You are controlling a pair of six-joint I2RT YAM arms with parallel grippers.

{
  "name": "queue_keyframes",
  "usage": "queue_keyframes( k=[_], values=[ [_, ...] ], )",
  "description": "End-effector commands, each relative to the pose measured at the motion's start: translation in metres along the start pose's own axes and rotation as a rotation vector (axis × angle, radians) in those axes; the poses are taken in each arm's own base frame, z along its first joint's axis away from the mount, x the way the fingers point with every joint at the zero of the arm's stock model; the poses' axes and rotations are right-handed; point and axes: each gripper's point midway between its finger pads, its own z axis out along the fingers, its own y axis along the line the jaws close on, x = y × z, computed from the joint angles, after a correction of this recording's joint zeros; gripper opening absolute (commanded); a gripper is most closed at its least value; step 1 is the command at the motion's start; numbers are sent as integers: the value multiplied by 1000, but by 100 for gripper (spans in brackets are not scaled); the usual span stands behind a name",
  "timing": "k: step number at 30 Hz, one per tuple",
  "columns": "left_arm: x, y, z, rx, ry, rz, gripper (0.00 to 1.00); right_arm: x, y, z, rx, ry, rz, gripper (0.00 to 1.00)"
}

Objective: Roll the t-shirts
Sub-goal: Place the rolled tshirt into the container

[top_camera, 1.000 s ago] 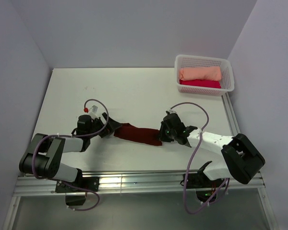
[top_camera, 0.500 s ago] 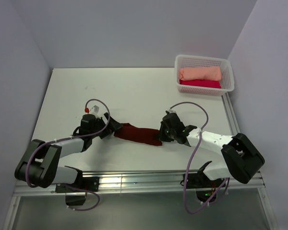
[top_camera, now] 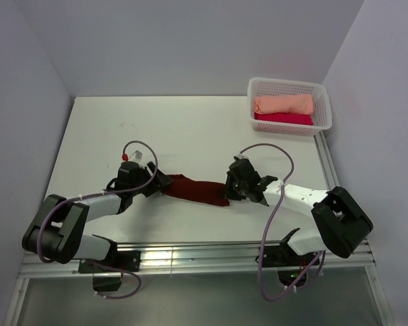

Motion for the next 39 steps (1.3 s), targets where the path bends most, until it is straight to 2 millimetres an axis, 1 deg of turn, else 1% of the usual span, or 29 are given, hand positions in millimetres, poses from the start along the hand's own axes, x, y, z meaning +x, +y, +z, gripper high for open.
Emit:
queue_keyframes(
  k=[1, 4, 5, 6, 7, 9, 10, 11, 14, 16, 18, 21, 23, 24, 26, 27, 28, 29, 30, 31, 34, 36, 37, 39],
  values=[
    [37, 44, -3, -163, 111, -45, 67, 19, -29, 5, 119, 61, -24, 0],
    [34, 38, 2, -133, 101, -54, 58, 20, -27, 6, 109, 66, -23, 0],
    [34, 33, 4, -118, 100, -53, 53, 20, -27, 6, 109, 69, -24, 0],
    [34, 31, 7, -113, 100, -53, 50, 21, -27, 7, 110, 72, -29, 0],
    [32, 25, 10, -105, 96, -54, 45, 20, -27, 7, 109, 71, -33, 0],
    [40, 20, 15, -115, 111, -37, 43, 20, -27, 8, 111, 74, -38, 0],
    [37, 18, 18, -125, 96, -35, 37, 20, -27, 9, 111, 76, -40, 0],
    [44, 14, 19, -123, 107, -23, 32, 19, -26, 8, 110, 75, -40, 0],
    [46, 15, 20, -142, 99, -25, 18, 15, -26, 7, 115, 60, -42, 0],
    [40, 16, 19, -165, 80, -15, 0, 11, -26, 4, 122, 46, -46, 0],
    [34, 18, 15, -200, 53, -3, 0, 7, -25, 1, 123, 30, -49, 0],
    [24, 12, 10, -223, 13, 17, 0, -4, -25, -5, 148, -2, -60, 0],
    [14, 0, 7, -223, -29, 32, 0, -12, -23, -9, 159, -19, -68, 0],
    [14, -1, 5, -233, -32, 38, 0, -15, -21, -11, 159, -25, -70, 0],
    [7, -16, 2, -214, -53, 45, 0, -25, -14, -18, 150, -51, -73, 0],
    [5, -13, -1, -238, -54, 48, 0, -30, -13, -20, 156, -65, -74, 0],
    [-3, -23, -2, -222, -70, 57, 0, -34, -12, -25, 158, -74, -74, 0],
    [-6, -26, -4, -225, -74, 62, 0, -43, -5, -30, 146, -95, -79, 0],
    [-10, -31, -5, -222, -80, 65, 0, -47, -2, -33, 144, -103, -78, 0],
    [-17, -40, -6, -216, -90, 73, 0, -56, 2, -38, 140, -126, -78, 0],
    [-31, -58, -12, -196, -119, 79, 0, -70, 7, -47, 134, -154, -73, 0],
    [-39, -68, -16, -180, -138, 80, 0, -77, 7, -51, 137, -171, -70, 0],
    [-45, -76, -18, -168, -151, 83, 0, -83, 9, -54, 133, -182, -66, 0],
    [-48, -82, -18, -162, -153, 83, 0, -90, 8, -57, 133, -194, -57, 0]
  ],
)
